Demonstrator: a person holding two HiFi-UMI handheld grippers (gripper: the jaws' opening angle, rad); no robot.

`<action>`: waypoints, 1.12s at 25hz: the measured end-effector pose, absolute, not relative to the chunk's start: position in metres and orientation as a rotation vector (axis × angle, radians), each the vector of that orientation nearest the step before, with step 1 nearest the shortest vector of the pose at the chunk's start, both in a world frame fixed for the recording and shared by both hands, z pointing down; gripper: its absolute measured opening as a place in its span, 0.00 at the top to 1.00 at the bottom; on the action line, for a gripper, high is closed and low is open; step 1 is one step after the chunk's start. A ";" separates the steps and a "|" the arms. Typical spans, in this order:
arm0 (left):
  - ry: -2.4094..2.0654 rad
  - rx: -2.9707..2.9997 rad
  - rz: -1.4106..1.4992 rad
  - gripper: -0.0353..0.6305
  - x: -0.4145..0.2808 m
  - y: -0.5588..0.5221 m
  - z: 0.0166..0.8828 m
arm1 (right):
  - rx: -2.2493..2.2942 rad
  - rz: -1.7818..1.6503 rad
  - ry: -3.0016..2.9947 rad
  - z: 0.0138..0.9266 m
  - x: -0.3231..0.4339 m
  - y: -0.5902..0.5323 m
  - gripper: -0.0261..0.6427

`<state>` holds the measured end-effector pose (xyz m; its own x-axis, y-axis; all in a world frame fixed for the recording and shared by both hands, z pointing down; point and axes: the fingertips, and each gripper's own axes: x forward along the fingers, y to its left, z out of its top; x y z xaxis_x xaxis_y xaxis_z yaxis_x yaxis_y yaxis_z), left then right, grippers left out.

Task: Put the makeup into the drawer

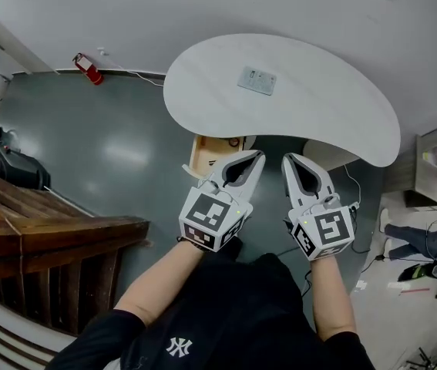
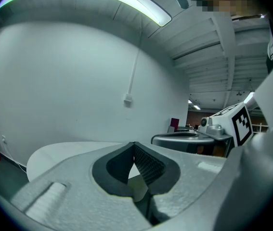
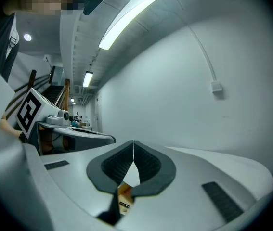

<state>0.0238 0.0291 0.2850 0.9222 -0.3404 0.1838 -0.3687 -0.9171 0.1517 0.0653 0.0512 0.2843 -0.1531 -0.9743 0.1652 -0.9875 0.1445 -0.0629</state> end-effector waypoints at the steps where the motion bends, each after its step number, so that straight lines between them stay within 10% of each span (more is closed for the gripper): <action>1: -0.531 2.902 0.231 0.93 0.025 0.022 0.287 | 1.986 0.231 -2.295 0.287 0.066 0.043 0.94; 28: -0.669 2.806 0.353 0.93 0.145 -0.142 0.387 | 1.628 0.209 -2.110 0.430 0.187 -0.138 0.93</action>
